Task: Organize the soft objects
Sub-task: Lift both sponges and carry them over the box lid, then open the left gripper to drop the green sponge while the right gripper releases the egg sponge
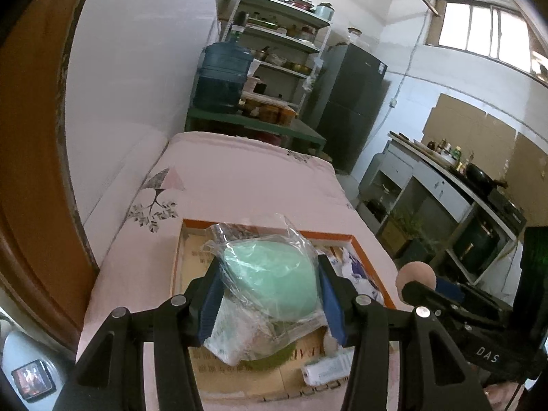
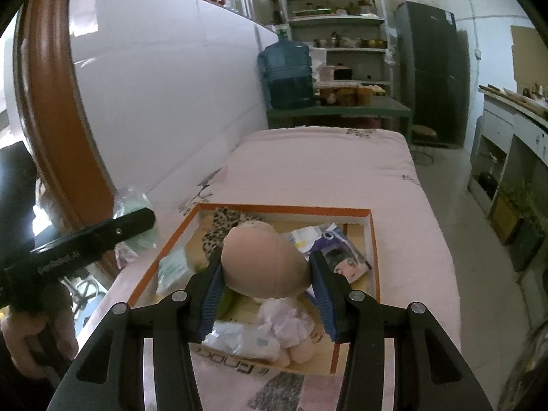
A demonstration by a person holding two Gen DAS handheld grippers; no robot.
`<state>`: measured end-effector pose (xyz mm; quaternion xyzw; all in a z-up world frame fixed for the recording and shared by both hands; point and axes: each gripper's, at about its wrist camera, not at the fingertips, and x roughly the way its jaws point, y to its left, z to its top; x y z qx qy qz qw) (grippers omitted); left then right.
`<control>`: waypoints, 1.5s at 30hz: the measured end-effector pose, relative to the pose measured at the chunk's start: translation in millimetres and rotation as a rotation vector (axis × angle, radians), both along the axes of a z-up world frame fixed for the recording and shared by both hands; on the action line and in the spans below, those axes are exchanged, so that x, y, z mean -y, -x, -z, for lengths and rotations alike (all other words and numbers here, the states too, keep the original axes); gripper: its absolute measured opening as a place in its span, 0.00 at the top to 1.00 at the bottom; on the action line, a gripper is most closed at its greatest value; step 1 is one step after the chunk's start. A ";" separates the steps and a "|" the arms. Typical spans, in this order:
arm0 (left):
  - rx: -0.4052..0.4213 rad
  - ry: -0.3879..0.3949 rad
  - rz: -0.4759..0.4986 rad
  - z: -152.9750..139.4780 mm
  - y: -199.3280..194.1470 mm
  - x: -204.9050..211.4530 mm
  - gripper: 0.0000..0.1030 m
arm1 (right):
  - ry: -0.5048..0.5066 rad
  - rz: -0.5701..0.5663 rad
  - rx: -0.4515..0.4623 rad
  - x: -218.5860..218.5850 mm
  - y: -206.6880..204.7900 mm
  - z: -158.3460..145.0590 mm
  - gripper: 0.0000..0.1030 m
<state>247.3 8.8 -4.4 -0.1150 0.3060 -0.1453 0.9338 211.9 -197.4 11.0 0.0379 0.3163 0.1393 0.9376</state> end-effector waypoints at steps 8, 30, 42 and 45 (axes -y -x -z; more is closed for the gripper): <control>-0.010 0.051 -0.019 -2.2 -24.6 -5.1 0.50 | 0.002 -0.023 -0.007 -8.5 -24.1 3.3 0.52; -0.155 0.033 0.005 55.5 -71.8 10.3 0.50 | 0.052 -0.123 -0.118 -45.8 -56.7 56.5 0.52; -0.230 0.080 0.053 82.9 -85.2 8.7 0.49 | 0.079 -0.123 -0.135 -50.0 -63.5 69.9 0.49; -0.256 0.122 0.053 89.8 -88.5 2.9 0.46 | 0.092 -0.122 -0.127 -50.5 -63.3 70.7 0.49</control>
